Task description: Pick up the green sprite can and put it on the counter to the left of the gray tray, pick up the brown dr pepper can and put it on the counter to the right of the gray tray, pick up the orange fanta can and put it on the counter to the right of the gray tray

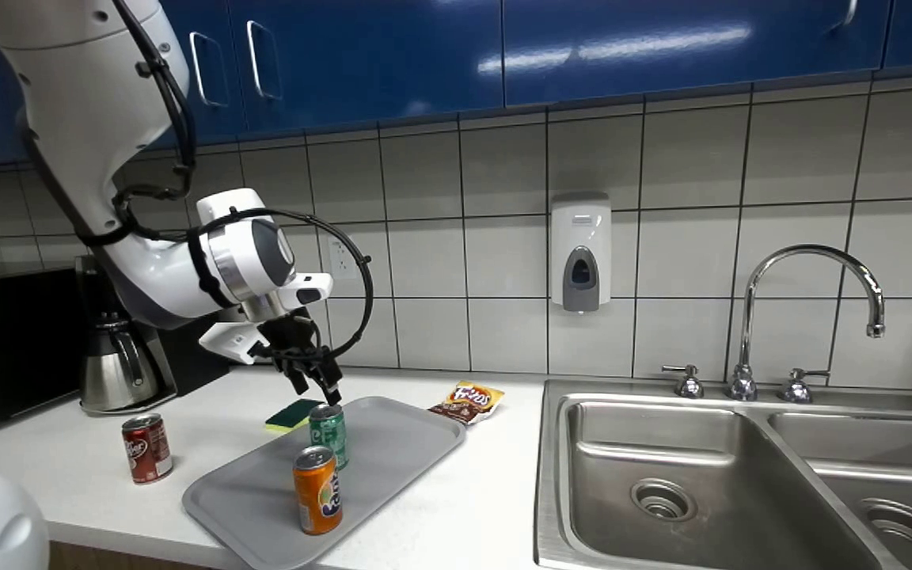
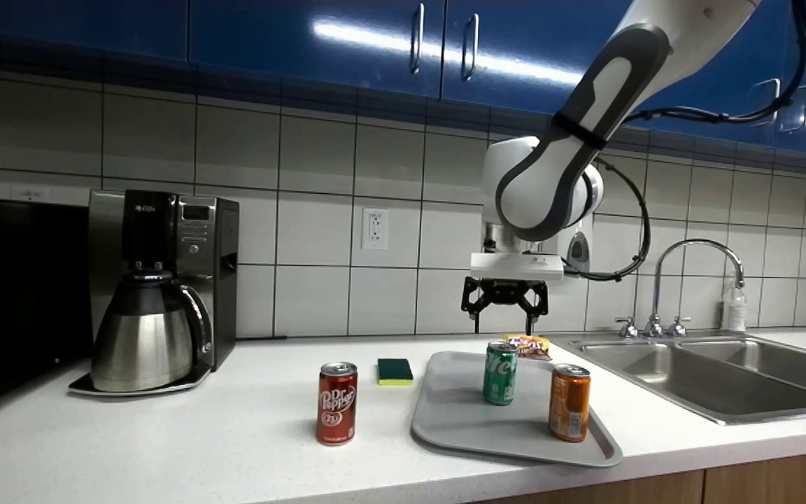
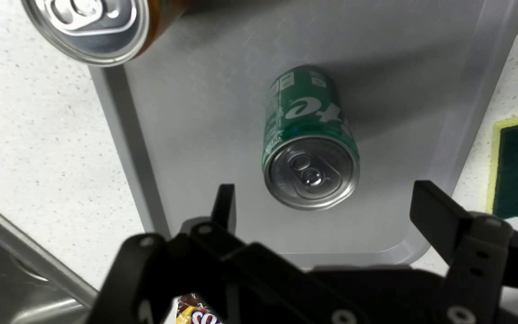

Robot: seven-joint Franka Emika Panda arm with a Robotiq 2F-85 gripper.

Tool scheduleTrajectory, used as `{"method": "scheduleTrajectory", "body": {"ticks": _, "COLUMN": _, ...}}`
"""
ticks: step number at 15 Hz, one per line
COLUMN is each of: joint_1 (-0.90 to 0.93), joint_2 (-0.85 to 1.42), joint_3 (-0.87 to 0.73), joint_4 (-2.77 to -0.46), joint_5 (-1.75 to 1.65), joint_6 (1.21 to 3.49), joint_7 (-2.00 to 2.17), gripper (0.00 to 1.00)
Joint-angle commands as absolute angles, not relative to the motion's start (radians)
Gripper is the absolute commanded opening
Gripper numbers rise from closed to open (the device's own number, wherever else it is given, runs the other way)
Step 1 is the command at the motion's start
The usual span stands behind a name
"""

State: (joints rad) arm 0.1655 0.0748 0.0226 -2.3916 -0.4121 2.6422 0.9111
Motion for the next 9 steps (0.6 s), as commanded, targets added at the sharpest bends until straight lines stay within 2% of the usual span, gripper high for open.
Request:
{"method": "scheduleTrajectory", "body": {"ticks": 1, "joint_1": 0.145, "joint_2": 0.074, "joint_3": 0.025, "joint_4": -2.402, "joint_5": -0.419, "joint_6": 2.654, "joint_7": 0.882, "gripper": 1.00}}
{"method": "scheduleTrajectory", "body": {"ticks": 9, "joint_1": 0.151, "joint_2": 0.153, "joint_3": 0.011, "joint_4": -2.353, "joint_5": -0.404, "joint_6": 2.653, "joint_7": 0.877, "gripper": 1.00}}
